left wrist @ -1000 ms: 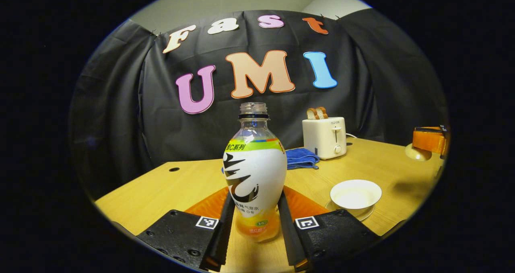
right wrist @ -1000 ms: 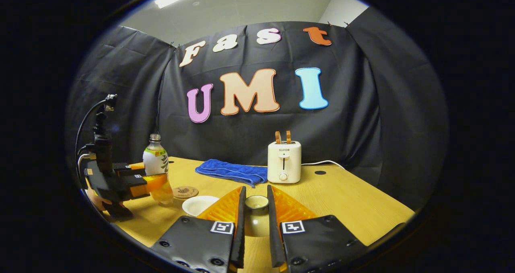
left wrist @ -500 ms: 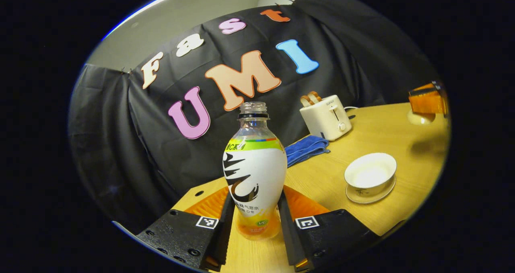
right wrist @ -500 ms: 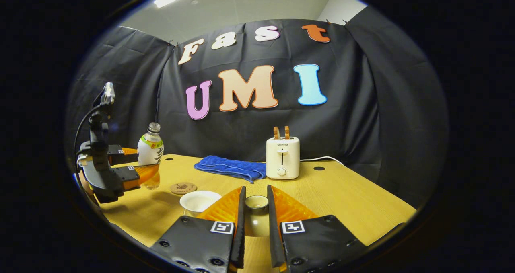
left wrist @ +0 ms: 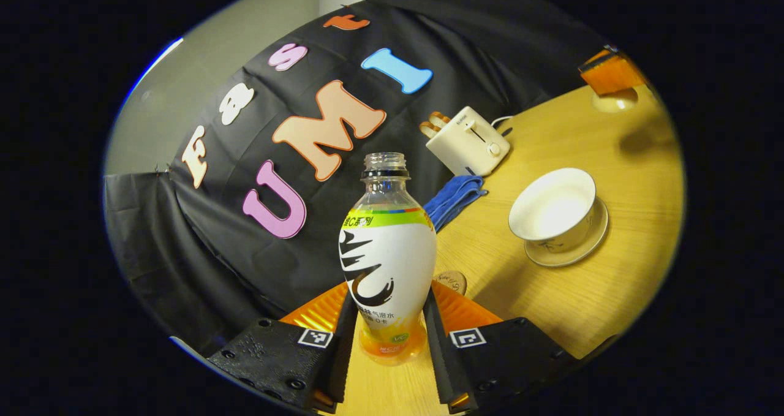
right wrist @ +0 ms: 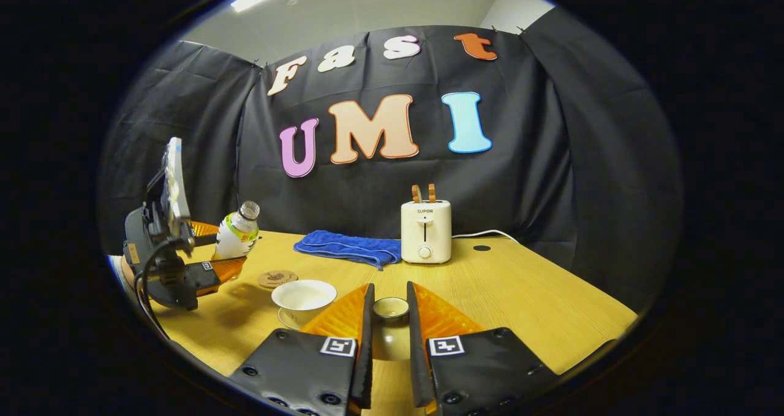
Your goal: Open the teacup lid with one hand, grasp the water bottle and pour water into the teacup with the other hand; after pouring, place the water bottle on the coaster and then close the teacup lid.
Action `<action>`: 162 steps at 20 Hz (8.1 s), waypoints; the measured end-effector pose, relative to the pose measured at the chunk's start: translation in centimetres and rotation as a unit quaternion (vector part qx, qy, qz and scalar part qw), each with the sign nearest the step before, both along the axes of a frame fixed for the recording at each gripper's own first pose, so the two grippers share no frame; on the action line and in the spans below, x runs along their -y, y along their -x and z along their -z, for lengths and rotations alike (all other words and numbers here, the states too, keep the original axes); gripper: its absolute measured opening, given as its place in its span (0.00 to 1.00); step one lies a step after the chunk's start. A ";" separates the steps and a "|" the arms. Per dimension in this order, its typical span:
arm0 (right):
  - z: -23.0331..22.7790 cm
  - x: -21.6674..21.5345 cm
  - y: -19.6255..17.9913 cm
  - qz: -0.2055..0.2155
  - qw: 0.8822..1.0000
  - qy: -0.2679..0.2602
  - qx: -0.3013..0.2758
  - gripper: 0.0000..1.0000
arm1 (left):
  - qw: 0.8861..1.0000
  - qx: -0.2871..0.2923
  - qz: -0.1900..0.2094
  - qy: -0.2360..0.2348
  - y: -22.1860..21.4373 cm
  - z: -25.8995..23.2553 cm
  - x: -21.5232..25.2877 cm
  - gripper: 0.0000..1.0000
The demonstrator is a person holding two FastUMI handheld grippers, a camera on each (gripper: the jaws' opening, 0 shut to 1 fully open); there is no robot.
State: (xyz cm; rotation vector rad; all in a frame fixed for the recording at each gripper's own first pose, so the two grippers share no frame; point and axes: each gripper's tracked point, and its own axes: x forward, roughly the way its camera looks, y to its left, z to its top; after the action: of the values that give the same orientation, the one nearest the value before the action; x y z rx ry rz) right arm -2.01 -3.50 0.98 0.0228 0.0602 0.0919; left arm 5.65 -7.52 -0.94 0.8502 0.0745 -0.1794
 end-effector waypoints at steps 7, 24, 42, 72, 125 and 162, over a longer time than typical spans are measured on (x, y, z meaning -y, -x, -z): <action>0.5 1.0 0.0 0.007 1.000 -0.016 -0.004 0.29 | 0.990 0.014 0.011 -0.139 -0.1 0.2 -0.5 0.54; 0.6 1.3 0.3 0.003 1.000 -0.014 -0.008 0.29 | 0.928 0.002 0.067 -0.367 0.3 1.3 0.2 0.55; 0.9 -0.2 0.7 -0.015 1.000 0.012 -0.007 0.29 | 0.849 0.016 0.101 -0.519 -1.4 -1.8 0.7 0.54; 2.1 -1.3 0.3 -0.026 0.999 0.015 -0.022 0.29 | 0.831 -0.011 0.135 -0.540 -2.1 -2.9 0.8 0.55; 3.0 -5.8 -1.1 -0.042 0.996 0.067 -0.051 0.29 | 0.914 -0.093 0.044 0.391 -9.0 -1.7 1.0 0.57; 0.1 -12.7 -5.4 -0.106 0.994 -0.001 -0.018 0.29 | 0.911 -0.098 -0.002 0.401 -3.9 -0.1 -1.6 0.94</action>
State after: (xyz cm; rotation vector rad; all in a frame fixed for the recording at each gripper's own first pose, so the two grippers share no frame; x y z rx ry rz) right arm 3.42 9.15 0.89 0.0209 0.0983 0.3038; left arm 9.59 -5.89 -0.85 0.0053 0.1761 -0.2662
